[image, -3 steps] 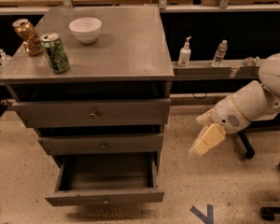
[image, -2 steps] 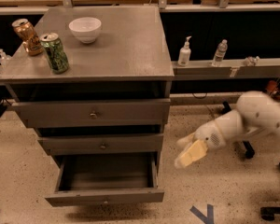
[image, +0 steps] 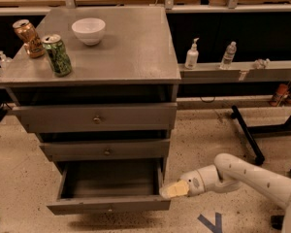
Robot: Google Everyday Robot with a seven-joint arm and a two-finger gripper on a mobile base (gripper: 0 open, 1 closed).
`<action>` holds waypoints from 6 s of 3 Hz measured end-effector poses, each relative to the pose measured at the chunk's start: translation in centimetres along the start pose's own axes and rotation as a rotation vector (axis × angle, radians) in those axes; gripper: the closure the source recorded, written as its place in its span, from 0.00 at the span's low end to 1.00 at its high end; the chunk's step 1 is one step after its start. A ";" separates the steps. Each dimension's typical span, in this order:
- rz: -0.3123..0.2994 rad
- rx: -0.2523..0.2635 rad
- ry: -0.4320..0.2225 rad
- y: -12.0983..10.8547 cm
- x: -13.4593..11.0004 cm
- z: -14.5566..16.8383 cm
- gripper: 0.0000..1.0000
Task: Close bottom drawer
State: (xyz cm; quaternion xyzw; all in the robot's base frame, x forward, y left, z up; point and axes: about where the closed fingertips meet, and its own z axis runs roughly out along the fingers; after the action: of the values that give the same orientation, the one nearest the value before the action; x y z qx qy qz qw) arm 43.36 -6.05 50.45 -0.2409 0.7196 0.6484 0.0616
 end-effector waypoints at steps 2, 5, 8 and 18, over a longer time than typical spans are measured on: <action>0.095 -0.138 -0.032 -3.8 3.1 2.5 0.00; 0.118 -0.227 -0.175 -12.7 2.9 3.3 0.03; 0.068 -0.128 -0.151 -17.8 6.1 10.0 0.80; 0.277 0.280 -0.271 -38.3 2.3 16.5 1.00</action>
Offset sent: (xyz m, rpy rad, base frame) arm 0.0483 -0.0048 -0.1041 0.3119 0.1750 -0.0676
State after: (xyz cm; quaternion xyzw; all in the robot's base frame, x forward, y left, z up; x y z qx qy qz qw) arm 53.95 7.58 12.40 -0.0397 0.8137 0.5711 0.1008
